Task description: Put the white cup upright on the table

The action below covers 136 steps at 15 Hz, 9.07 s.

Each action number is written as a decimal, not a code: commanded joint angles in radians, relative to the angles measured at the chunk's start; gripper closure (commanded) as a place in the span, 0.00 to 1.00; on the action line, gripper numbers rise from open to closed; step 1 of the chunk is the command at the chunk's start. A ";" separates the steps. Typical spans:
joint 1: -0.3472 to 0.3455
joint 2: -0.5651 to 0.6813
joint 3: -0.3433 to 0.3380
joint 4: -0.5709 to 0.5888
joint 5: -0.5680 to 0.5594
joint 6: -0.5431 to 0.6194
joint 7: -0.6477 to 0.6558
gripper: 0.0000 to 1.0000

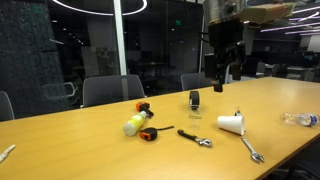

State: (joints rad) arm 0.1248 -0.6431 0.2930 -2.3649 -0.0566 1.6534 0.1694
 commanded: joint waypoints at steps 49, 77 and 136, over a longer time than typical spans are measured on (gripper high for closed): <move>-0.116 0.384 -0.606 -0.372 1.202 1.218 -0.081 0.00; -0.243 0.602 -0.509 -0.122 0.409 0.774 0.173 0.84; -0.055 -0.344 -0.186 -0.039 0.117 -0.228 0.030 0.00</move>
State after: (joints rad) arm 0.1031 -0.9860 0.0900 -2.4069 0.0464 1.4291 0.2210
